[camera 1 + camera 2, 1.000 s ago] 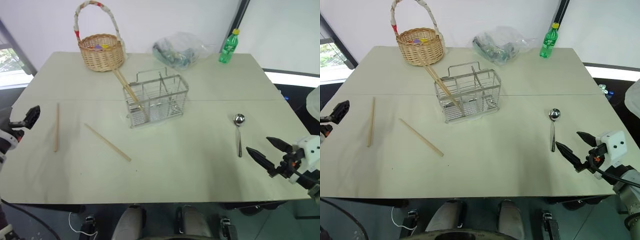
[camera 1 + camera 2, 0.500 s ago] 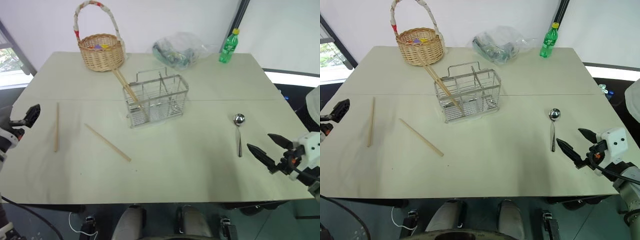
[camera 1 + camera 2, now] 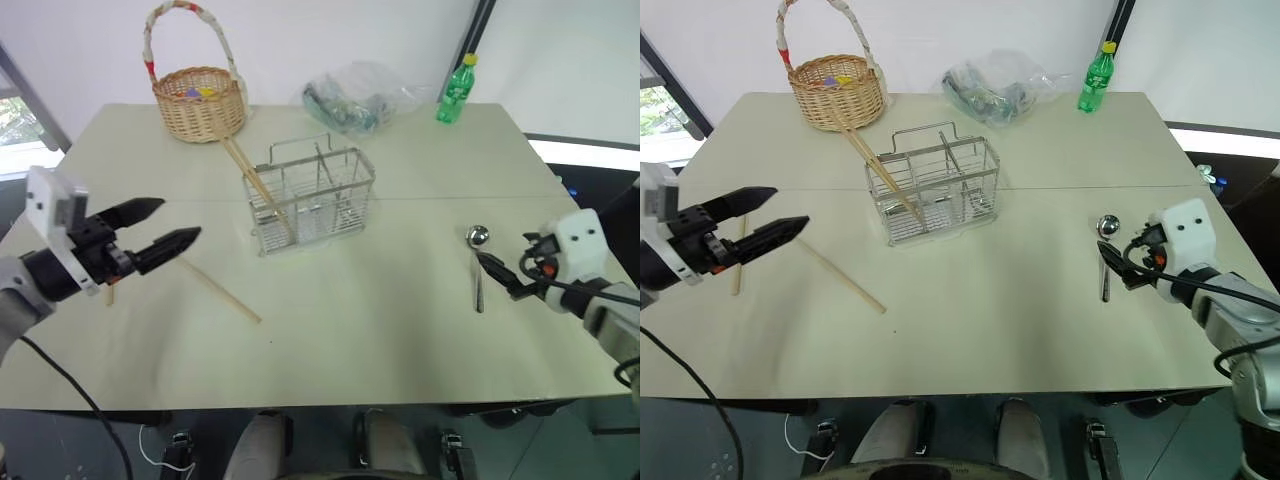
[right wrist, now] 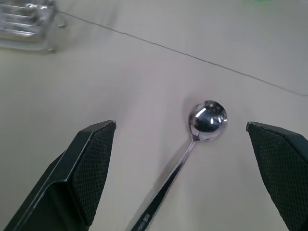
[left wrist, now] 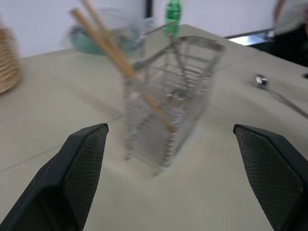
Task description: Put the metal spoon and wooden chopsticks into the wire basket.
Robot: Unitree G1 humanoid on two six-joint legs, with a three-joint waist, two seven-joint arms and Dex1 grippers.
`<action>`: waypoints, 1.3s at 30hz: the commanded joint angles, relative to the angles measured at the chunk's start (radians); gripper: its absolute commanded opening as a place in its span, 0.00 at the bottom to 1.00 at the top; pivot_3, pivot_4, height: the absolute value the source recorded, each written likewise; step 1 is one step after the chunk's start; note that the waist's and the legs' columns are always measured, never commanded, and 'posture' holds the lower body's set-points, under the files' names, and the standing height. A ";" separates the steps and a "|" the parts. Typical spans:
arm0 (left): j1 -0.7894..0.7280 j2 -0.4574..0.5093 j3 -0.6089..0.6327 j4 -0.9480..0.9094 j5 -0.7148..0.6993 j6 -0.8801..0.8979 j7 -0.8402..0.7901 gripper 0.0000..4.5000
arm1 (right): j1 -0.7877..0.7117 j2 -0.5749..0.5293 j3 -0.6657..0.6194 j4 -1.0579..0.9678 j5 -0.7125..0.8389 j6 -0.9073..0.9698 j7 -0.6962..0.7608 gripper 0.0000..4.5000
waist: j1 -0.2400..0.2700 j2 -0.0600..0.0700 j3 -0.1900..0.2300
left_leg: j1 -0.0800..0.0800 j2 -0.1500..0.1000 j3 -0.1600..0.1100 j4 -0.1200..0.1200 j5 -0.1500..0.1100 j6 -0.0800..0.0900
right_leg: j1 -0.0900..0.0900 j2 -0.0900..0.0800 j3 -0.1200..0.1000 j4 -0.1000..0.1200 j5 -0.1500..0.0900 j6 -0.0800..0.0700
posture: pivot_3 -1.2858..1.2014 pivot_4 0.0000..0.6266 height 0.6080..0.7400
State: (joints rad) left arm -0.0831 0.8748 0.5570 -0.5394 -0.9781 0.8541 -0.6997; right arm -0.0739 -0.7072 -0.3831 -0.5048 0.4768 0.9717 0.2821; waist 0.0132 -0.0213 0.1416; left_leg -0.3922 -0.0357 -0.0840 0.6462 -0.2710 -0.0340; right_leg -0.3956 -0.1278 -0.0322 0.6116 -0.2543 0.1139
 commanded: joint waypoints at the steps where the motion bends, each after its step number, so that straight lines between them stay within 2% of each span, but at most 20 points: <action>1: -0.032 0.019 -0.042 -0.068 -0.046 0.001 -0.007 0.98 | -0.072 0.079 0.020 -0.022 -0.026 0.155 -0.138 1.00 | 0.001 0.000 0.000 | 0.000 0.000 0.000 0.000 0.000 0.000 | 0.000 0.000 0.000 0.000 0.000 0.000 | 0.52 0.24 0.44; 6: -0.060 0.027 -0.091 -0.095 -0.077 -0.001 -0.013 0.98 | -0.146 0.151 0.079 0.065 -0.084 0.198 -0.202 1.00 | -0.001 0.002 0.001 | -0.001 -0.001 0.000 0.000 0.000 0.000 | 0.000 0.002 0.000 0.000 0.000 0.000 | 0.52 0.24 0.44; 10: -0.067 0.035 -0.112 -0.104 -0.076 -0.010 -0.024 0.98 | -0.210 0.168 0.121 0.257 -0.139 0.109 -0.192 1.00 | -0.003 0.001 0.001 | 0.000 -0.002 0.001 0.000 0.000 0.001 | 0.000 0.003 0.000 0.000 0.000 -0.001 | 0.52 0.24 0.44; 21: -0.056 0.038 -0.092 -0.138 -0.124 0.001 0.006 0.98 | -0.376 0.231 0.160 0.568 -0.194 0.002 -0.169 1.00 | -0.009 0.002 0.001 | 0.001 -0.001 0.000 0.000 0.000 0.001 | 0.000 0.007 0.000 0.001 0.000 -0.001 | 0.52 0.24 0.44; 24: -0.047 0.045 -0.085 -0.148 -0.139 0.001 0.016 1.00 | -0.399 0.267 0.130 0.611 -0.186 -0.001 -0.186 0.81 | -0.011 0.001 0.001 | 0.001 -0.001 0.000 0.000 0.000 0.001 | 0.000 0.007 0.000 0.001 0.000 -0.001 | 0.52 0.24 0.44; 31: -0.041 0.059 -0.072 -0.155 -0.168 -0.003 0.042 1.00 | -0.401 0.291 0.094 0.624 -0.183 0.015 -0.197 0.03 | -0.011 0.000 0.000 | 0.001 -0.001 0.000 0.001 0.000 0.001 | 0.001 0.008 0.000 0.001 0.000 -0.001 | 0.52 0.24 0.44; 39: -0.075 0.074 -0.092 -0.124 -0.172 -0.014 0.049 1.00 | -0.389 0.292 0.095 0.603 -0.189 0.012 -0.186 0.01 | -0.012 0.001 0.000 | 0.001 -0.001 0.000 0.001 0.000 0.001 | 0.001 0.008 0.000 0.001 0.000 -0.001 | 0.52 0.24 0.44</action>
State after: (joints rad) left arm -0.1363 0.9336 0.4474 -0.6656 -1.1442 0.8601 -0.6484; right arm -0.4729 -0.4193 -0.2845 0.1087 0.2881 0.9755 0.0883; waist 0.0010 -0.0207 0.1418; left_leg -0.3907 -0.0365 -0.0841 0.6467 -0.2707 -0.0330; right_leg -0.3947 -0.1196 -0.0320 0.6129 -0.2543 0.1130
